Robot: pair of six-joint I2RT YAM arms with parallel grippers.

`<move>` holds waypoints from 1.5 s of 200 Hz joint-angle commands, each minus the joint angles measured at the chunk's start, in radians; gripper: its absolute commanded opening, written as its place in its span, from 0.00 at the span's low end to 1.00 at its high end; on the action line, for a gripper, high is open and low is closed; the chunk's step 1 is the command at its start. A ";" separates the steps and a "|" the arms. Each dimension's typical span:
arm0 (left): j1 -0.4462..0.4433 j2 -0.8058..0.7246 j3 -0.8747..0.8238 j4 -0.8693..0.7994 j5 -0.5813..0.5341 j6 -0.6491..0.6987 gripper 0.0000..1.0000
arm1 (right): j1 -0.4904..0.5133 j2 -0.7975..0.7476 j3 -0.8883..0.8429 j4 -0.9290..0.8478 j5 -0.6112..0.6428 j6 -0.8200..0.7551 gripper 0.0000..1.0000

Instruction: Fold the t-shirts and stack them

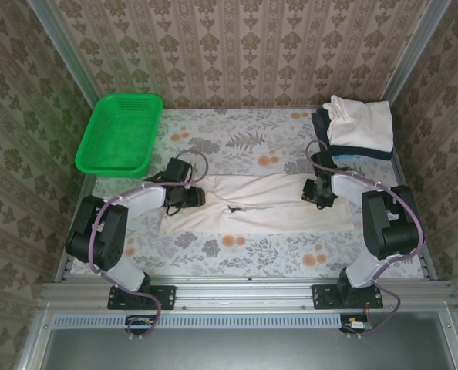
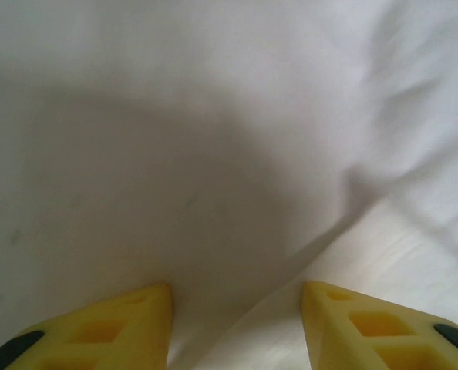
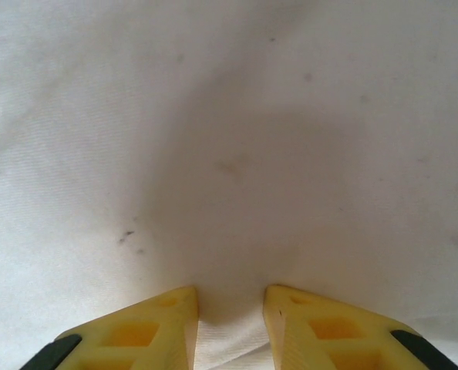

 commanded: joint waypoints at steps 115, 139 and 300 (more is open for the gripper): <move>-0.093 0.129 0.193 -0.066 0.054 0.167 0.60 | -0.034 -0.067 -0.027 -0.012 -0.071 -0.002 0.35; -0.100 0.182 0.217 -0.083 0.038 0.181 0.53 | -0.036 -0.072 -0.031 -0.015 -0.066 -0.008 0.35; -0.317 -0.157 0.116 -0.233 -0.106 0.011 0.00 | -0.039 -0.079 -0.047 -0.006 -0.062 -0.023 0.35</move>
